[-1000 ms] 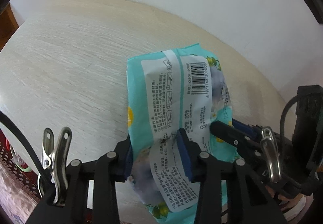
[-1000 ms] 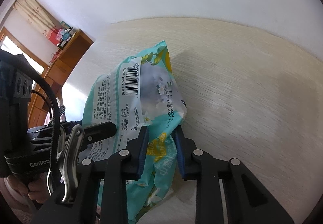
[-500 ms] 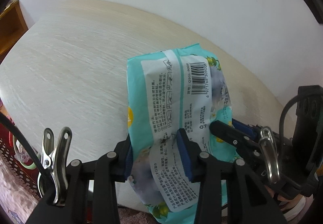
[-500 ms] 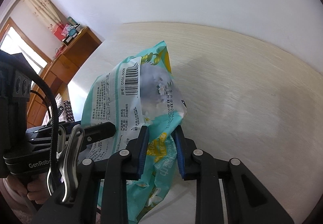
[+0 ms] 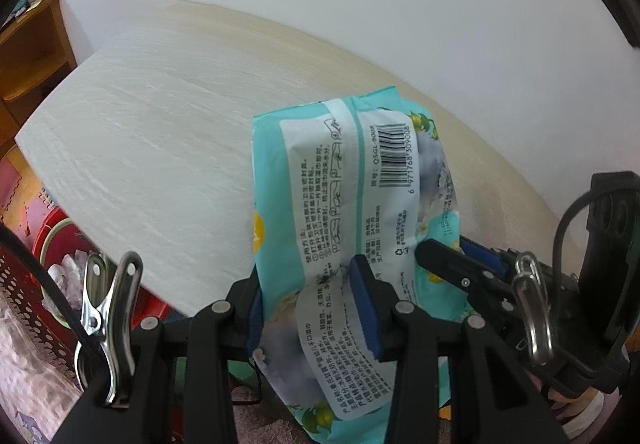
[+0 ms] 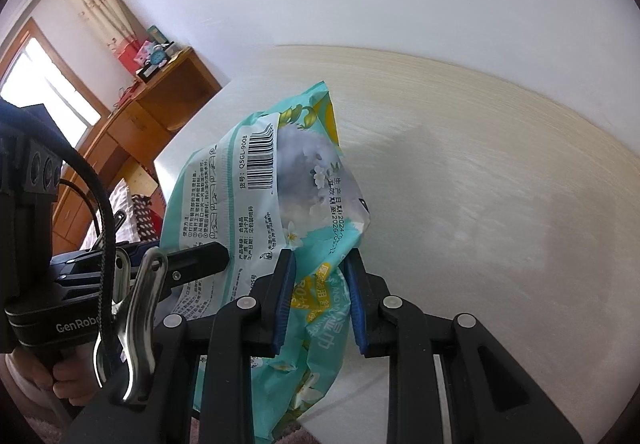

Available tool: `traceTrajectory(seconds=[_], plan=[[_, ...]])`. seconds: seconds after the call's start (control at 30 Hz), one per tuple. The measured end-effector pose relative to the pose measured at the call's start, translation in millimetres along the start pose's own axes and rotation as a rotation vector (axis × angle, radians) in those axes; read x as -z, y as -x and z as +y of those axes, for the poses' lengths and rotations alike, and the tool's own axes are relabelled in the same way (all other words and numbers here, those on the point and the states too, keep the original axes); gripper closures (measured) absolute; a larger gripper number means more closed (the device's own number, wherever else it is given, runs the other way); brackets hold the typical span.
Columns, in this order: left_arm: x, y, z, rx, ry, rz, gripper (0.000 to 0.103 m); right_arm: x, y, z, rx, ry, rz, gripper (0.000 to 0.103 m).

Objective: Collect trash
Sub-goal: 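Lift the teal package off the table with both tools, then carry the teal package with both tools toward the red bucket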

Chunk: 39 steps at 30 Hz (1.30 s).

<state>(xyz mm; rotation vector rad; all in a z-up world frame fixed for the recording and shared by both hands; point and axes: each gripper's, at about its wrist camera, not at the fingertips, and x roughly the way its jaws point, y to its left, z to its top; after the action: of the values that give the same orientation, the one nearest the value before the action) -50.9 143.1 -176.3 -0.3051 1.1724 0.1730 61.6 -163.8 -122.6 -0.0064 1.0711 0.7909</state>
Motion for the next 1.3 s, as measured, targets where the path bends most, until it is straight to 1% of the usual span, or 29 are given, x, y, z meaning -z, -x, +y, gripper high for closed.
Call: traceTrajectory(seconds=[0.37, 0.67, 1.3], plan=[[15.5, 6.2, 0.9, 0.0, 0.031, -0.03, 0.062, 2.0, 1.9, 22.7, -0.006, 0.053, -0.002, 0.076], [26.4, 3.9, -0.5, -0.007, 0.061, -0.054, 0.062, 4.2, 0.1, 41.8, -0.023, 0.088, 0.001, 0.076], [54.0, 13.5, -6.3, -0.055, 0.131, -0.105, 0.062, 17.4, -24.1, 127.9, -0.077, 0.188, 0.013, 0.076]])
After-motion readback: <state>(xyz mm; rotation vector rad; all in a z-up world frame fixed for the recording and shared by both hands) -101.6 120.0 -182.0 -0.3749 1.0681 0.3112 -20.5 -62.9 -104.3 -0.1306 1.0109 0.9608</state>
